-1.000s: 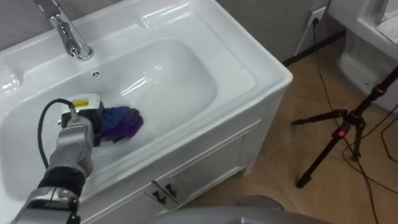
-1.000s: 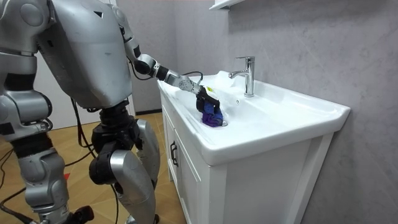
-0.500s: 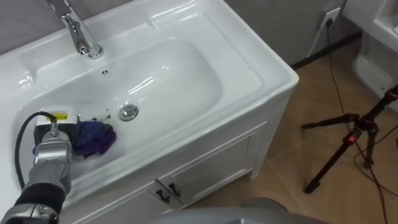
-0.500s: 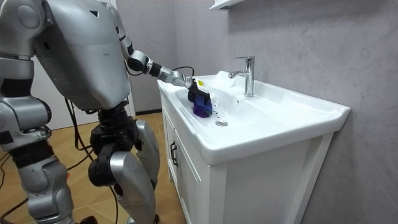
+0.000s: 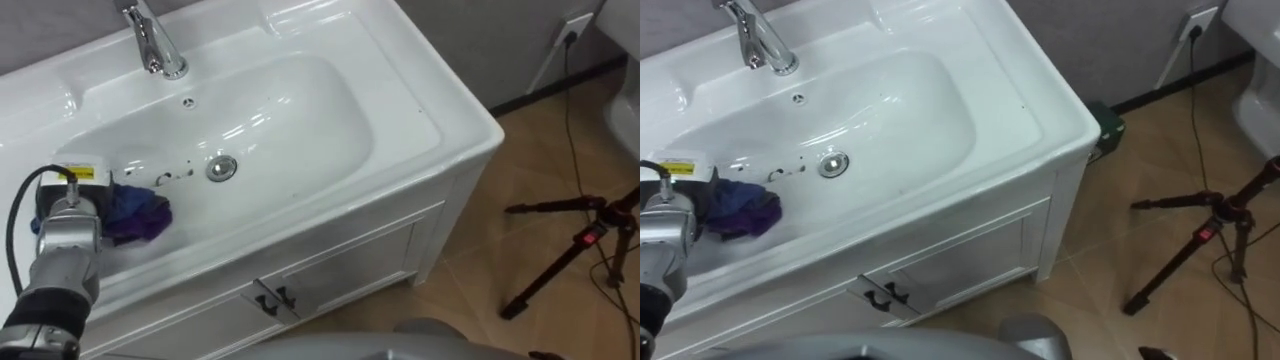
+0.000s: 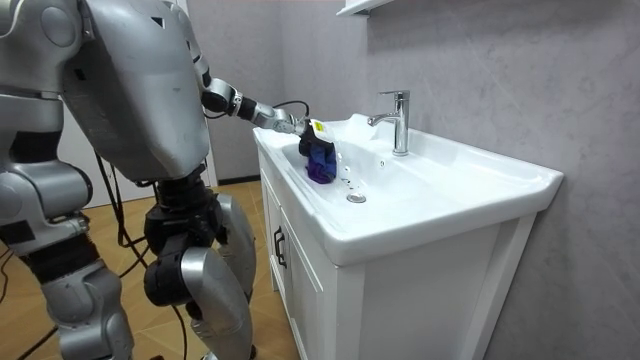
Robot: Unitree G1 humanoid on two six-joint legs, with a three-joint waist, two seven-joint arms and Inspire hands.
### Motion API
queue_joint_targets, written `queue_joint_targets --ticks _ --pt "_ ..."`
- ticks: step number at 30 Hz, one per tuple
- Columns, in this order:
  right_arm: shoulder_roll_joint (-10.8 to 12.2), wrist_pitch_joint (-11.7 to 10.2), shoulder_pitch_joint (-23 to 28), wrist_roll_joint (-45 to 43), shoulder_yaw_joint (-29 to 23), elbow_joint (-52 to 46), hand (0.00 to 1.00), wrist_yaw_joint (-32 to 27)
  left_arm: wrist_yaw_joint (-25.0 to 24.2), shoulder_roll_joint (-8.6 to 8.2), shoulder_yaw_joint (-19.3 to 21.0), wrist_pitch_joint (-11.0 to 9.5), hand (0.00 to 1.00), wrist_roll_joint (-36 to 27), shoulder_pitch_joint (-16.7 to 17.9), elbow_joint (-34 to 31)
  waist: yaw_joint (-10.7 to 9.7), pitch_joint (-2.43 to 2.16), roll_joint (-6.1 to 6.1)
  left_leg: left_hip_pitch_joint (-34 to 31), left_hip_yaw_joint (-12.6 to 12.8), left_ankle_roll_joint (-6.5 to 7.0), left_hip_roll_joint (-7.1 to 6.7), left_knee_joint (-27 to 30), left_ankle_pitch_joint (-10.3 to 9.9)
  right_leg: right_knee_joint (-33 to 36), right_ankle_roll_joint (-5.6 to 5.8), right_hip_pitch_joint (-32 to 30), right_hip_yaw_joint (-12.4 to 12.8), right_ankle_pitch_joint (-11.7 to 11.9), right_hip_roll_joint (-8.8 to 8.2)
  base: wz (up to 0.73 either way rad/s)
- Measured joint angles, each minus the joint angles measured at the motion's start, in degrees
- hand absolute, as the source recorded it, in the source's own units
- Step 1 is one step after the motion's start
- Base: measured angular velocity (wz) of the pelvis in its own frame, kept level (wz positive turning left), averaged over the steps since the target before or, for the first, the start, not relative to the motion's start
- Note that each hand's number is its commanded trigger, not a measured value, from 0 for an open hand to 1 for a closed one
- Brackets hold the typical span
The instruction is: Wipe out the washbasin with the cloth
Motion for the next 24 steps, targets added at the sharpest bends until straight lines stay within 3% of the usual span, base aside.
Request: queue_joint_targets --ticks 6,9,11,15,17,24 --pt "-0.8 -0.7 -0.5 0.8 0.0 2.2 0.0 -0.3 0.2 0.0 0.0 0.5 1.0 -0.1 0.0 0.8 -0.2 0.27 -0.84 0.0 -0.3 -0.38 0.01 -0.3 0.2 0.8 -0.46 -0.4 -0.2 -0.7 0.01 0.03" --pt "-1.5 -1.1 -0.5 2.0 0.3 2.6 0.0 -0.4 0.2 0.0 0.0 0.8 1.0 -0.2 0.0 1.5 -0.2 0.3 -1.21 0.0 0.0 -0.43 -0.02 -0.1 0.3 1.6 -0.62 -0.7 0.1 -1.1 -0.02 -0.05" --pt "-1.5 -1.6 -0.7 1.9 0.8 4.0 0.0 -0.4 0.2 -0.01 0.0 1.5 1.0 -0.1 -0.3 1.5 -0.1 0.28 -2.17 -0.3 0.0 -0.44 -0.05 0.9 0.3 2.6 -0.81 -1.0 0.2 -1.7 -0.16 0.0" --pt "-2.0 -1.7 -0.8 2.3 1.6 4.3 0.0 -1.2 0.9 -0.01 0.0 1.6 1.0 -0.2 -1.2 2.7 -0.1 0.2 -2.53 -2.2 0.0 -0.44 0.53 3.3 0.2 3.0 -1.04 -1.7 0.2 -1.7 0.03 0.01" --pt "-1.9 -2.1 -1.4 2.6 3.0 4.3 0.0 -1.9 2.1 -0.01 0.0 1.5 1.0 -0.9 -2.4 4.0 -0.2 0.18 -2.66 -4.5 0.0 -0.41 1.18 6.0 0.2 3.4 -1.24 -2.5 -0.2 -1.6 0.1 0.05" --pt "-1.5 -3.6 -6.3 6.9 7.3 6.1 0.0 -4.0 7.0 -0.15 -0.2 1.5 1.0 -3.1 -9.3 10.0 -0.3 0.81 -3.68 -11.8 0.2 -0.21 1.96 11.1 0.0 7.9 -1.36 -9.0 -0.1 -1.6 -0.05 0.07"
